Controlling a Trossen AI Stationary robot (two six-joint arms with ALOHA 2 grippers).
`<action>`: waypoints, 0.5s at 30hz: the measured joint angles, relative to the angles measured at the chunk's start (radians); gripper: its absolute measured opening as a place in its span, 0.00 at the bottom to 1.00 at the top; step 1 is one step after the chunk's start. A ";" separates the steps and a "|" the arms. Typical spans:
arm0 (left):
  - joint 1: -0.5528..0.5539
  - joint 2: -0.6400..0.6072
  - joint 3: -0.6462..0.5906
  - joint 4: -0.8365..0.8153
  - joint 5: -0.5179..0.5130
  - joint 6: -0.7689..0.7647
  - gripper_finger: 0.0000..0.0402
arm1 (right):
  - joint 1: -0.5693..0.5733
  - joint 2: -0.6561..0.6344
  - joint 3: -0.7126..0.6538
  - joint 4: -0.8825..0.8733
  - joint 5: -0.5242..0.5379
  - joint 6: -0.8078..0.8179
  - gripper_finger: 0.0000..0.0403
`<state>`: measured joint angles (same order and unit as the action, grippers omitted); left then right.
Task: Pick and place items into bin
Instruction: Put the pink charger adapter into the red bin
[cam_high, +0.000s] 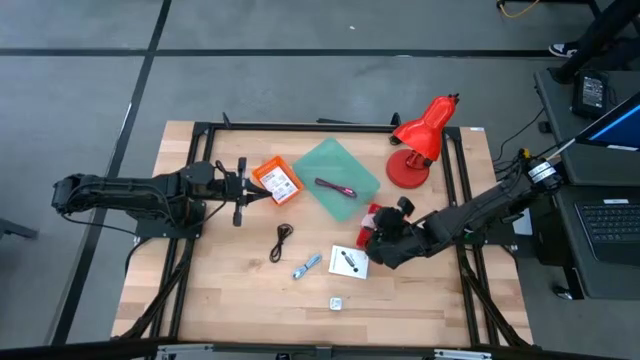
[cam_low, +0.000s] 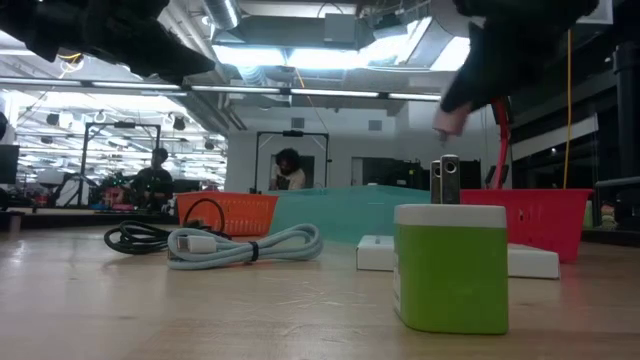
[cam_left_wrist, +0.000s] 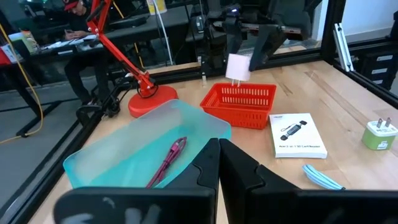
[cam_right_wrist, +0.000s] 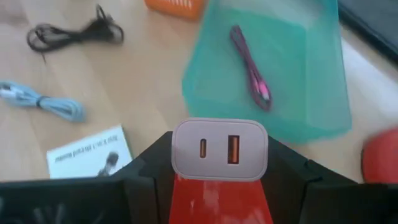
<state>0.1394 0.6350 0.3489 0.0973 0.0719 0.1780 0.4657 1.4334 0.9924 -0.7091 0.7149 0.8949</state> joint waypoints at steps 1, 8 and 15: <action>0.000 0.000 0.000 0.003 0.000 0.000 0.01 | 0.002 0.000 0.000 -0.020 -0.024 0.027 0.41; 0.000 0.000 0.000 0.009 0.000 0.001 0.01 | 0.003 0.000 0.000 -0.083 -0.142 0.126 0.41; 0.000 0.000 0.000 0.010 -0.001 0.008 0.01 | 0.003 0.012 0.000 -0.120 -0.142 0.129 0.41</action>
<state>0.1394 0.6353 0.3489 0.1070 0.0713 0.1864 0.4683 1.4453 0.9920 -0.8289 0.5725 1.0236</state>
